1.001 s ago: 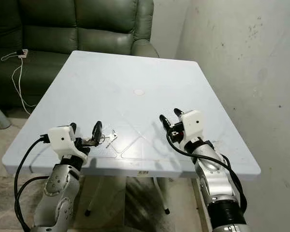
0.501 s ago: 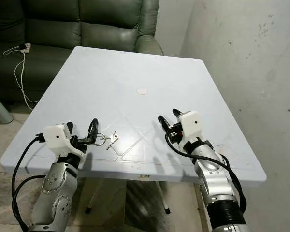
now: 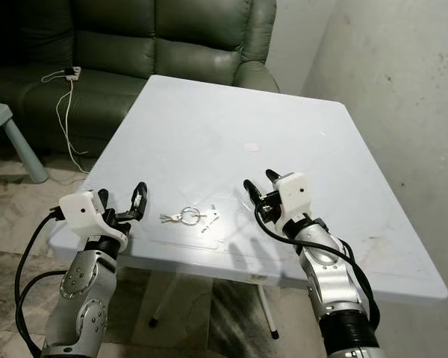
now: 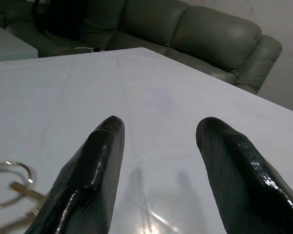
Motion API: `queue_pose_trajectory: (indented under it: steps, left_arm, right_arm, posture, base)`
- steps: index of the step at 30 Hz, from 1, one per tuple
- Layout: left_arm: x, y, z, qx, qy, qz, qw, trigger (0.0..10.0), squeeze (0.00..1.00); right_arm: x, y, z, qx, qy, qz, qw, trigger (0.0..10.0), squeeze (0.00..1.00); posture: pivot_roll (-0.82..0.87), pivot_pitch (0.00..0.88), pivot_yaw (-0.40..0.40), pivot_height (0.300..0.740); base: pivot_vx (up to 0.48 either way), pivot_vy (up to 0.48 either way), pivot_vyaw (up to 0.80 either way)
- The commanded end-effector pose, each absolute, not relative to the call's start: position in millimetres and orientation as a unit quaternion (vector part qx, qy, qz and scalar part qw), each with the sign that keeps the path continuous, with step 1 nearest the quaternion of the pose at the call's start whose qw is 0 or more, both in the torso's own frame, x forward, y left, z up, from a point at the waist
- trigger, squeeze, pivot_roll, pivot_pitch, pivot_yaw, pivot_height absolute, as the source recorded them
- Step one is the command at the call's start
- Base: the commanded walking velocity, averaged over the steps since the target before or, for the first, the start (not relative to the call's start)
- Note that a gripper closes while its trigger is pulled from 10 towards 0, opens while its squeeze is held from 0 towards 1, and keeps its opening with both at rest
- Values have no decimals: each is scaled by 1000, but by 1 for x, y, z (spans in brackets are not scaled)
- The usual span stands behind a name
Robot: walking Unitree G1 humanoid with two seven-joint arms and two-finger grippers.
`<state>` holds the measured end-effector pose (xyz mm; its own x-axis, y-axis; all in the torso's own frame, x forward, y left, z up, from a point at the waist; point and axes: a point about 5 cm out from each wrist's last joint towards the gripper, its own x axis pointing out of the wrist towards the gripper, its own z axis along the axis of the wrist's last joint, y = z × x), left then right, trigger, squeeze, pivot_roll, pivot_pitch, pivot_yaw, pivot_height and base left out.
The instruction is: Hang keys on a hook
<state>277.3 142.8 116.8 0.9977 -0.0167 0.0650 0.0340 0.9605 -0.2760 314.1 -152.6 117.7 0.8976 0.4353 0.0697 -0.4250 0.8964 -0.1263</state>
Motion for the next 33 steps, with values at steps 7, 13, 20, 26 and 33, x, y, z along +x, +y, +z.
queue_pose_trajectory:
  steps: [7, 13, 20, 26, 33]
  left_arm:
    - [280, 138, 122, -151, -38, -19, 988, 10000, 0]
    - [280, 138, 123, -151, -38, -19, 988, 10000, 0]
    - [280, 138, 123, -150, -38, -20, 988, 10000, 0]
    - [281, 138, 123, -148, -38, -20, 988, 10000, 0]
    - [284, 138, 126, -140, -44, -16, 989, 10000, 0]
  right_arm:
    - [314, -158, 120, -60, -50, 218, 973, 10000, 0]
    - [314, -157, 120, -59, -51, 218, 973, 10000, 0]
    - [313, -157, 120, -57, -51, 217, 973, 10000, 0]
    - [313, -157, 120, -57, -51, 217, 973, 10000, 0]
    - [313, -156, 120, -53, -52, 213, 974, 10000, 0]
  posture:
    - [81, 35, -149, 740]
    - [81, 34, -147, 740]
    - [79, 36, -145, 740]
    - [80, 35, -145, 740]
    - [85, 25, -140, 740]
  base:
    - [0, 404, 0]
    - [0, 419, 0]
    - [0, 419, 0]
    - [0, 417, 0]
    - [0, 0, 0]
